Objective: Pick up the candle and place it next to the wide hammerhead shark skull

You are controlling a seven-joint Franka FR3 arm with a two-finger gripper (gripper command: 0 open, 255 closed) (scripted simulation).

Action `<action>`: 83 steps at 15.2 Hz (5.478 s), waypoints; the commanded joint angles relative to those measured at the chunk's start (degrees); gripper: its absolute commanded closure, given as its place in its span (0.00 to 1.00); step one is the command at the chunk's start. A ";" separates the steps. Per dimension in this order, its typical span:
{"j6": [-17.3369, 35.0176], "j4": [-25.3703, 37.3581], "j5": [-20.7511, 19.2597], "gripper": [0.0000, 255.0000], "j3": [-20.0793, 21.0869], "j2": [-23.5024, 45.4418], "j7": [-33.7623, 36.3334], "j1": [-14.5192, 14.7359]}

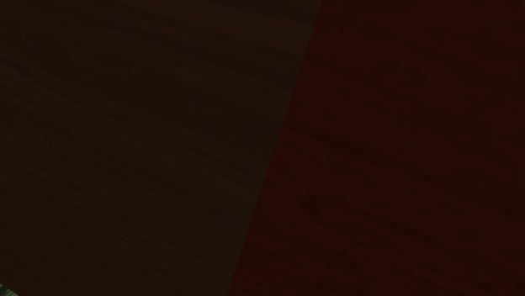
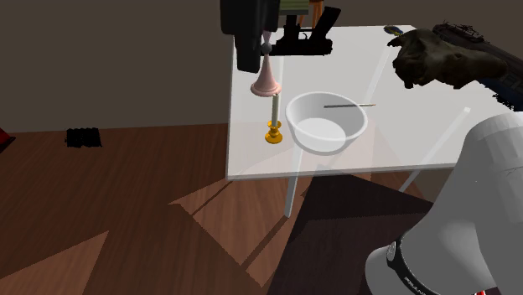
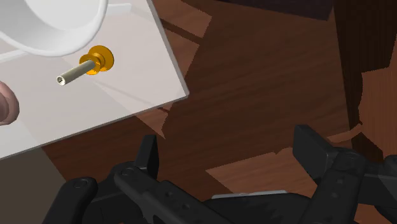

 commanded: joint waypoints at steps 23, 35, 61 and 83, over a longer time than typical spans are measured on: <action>32.45 -9.19 -4.90 0.00 -31.63 19.98 -36.20 -1.80; 39.21 -12.06 -3.65 0.00 -33.04 24.05 -37.31 -0.79; 28.00 -5.61 -4.67 1.00 -30.55 19.07 -35.33 -1.51; 10.68 9.50 -3.93 1.00 -27.80 16.78 -33.99 -1.04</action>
